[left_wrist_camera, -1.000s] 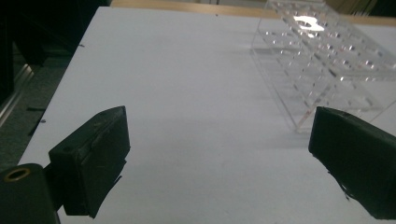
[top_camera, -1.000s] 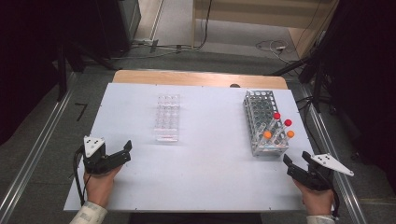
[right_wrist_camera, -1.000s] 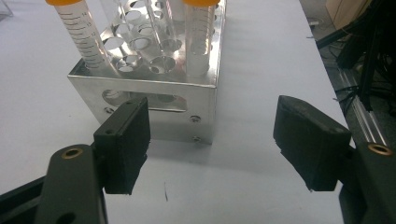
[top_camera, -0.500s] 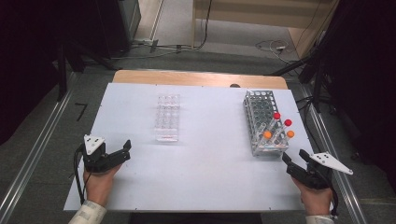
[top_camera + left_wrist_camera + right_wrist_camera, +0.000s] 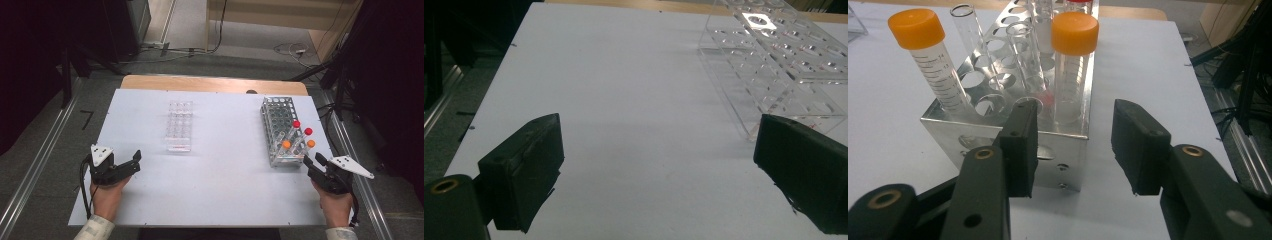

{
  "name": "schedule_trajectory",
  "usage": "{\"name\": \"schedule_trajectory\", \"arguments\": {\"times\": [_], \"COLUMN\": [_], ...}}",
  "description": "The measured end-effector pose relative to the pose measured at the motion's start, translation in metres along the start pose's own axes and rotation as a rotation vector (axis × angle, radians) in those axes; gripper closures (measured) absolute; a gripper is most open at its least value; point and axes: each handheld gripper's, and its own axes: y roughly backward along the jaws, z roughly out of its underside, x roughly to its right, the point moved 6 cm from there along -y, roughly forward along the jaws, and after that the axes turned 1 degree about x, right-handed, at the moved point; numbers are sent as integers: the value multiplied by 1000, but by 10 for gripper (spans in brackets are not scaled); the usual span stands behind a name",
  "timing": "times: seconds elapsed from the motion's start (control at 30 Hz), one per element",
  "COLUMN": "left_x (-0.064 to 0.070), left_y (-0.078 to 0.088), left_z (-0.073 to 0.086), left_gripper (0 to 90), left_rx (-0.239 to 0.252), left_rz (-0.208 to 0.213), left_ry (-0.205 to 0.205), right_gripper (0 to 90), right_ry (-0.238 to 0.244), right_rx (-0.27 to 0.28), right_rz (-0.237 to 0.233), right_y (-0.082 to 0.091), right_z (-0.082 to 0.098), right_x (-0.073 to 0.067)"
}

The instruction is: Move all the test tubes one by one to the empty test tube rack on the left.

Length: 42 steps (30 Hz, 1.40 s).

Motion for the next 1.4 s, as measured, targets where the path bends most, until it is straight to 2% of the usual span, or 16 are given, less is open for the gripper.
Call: {"name": "schedule_trajectory", "arguments": {"times": [0.4, 0.6, 0.77, 0.9, 1.07, 1.3, 1.4], "left_x": [1, 1, 1, 1, 1, 2, 2], "left_y": [0, 0, 0, 0, 1, 1, 1], "left_z": [-1, -1, -1, -1, -1, -2, -2], "left_gripper": [64, 67, 67, 67, 67, 74, 74], "left_rx": [1, 11, 6, 9, 8, 11, 11], "left_rz": [3, 5, 7, 10, 12, 16, 19], "left_ry": [-2, 4, 1, 6, 6, 6, 6], "right_gripper": [624, 649, 708, 712, 714, 716, 716], "right_ry": [6, 10, 13, 13, 9, 21, 11], "right_rx": [5, 0, 3, 0, 25, 99, 126], "right_rz": [-5, -11, -5, -1, 1, 20, 17], "right_y": [-16, -21, -25, -26, -21, -1, 6], "right_z": [-8, -10, -11, -11, -16, -36, -43], "right_x": [0, -2, -3, -4, -4, -5, -5]}}
